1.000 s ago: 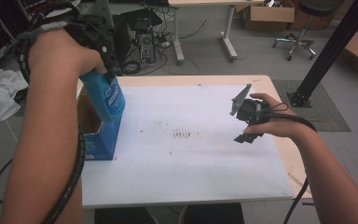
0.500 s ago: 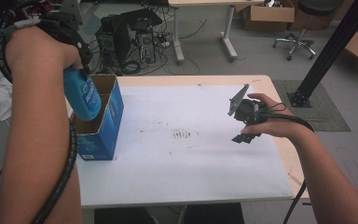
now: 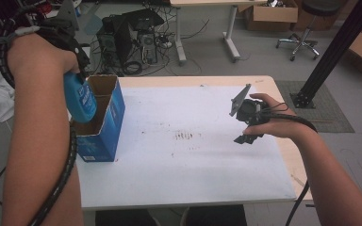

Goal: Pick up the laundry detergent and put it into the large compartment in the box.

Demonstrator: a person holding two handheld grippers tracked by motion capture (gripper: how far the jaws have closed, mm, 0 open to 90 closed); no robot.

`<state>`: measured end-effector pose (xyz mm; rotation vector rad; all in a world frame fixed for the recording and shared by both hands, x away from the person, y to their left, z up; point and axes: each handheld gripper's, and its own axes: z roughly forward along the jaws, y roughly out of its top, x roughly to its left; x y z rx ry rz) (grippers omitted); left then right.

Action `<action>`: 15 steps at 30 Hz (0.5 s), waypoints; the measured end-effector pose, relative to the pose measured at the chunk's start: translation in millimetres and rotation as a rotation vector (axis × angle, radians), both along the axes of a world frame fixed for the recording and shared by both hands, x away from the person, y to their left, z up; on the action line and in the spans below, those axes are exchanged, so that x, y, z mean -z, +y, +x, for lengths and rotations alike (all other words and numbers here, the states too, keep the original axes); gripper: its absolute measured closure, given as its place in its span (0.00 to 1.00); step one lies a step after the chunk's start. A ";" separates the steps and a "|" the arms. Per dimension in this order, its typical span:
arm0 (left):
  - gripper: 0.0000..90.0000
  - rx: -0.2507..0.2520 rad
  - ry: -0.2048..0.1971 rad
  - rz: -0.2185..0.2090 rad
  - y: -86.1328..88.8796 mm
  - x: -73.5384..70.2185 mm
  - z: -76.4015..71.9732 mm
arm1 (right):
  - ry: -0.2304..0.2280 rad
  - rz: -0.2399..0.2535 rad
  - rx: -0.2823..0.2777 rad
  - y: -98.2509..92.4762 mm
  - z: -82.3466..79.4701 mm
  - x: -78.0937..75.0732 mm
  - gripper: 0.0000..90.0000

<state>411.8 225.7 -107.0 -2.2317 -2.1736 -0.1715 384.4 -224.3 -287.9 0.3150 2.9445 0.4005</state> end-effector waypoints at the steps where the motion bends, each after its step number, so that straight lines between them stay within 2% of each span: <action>1: 0.43 0.000 0.001 -0.002 0.6 1.7 0.4 | -0.001 -0.002 0.002 0.1 0.0 -0.3 0.17; 8: 0.43 0.018 0.009 0.002 3.7 18.5 4.8 | 0.001 -0.005 0.002 1.7 -0.9 -0.5 0.17; 14: 0.43 0.035 0.016 -0.004 7.2 39.1 8.5 | 0.000 -0.008 0.001 2.3 -1.8 -0.9 0.17; 15: 0.43 0.040 0.024 -0.004 8.0 45.9 9.0 | -0.001 -0.010 0.001 2.2 -1.8 -1.2 0.17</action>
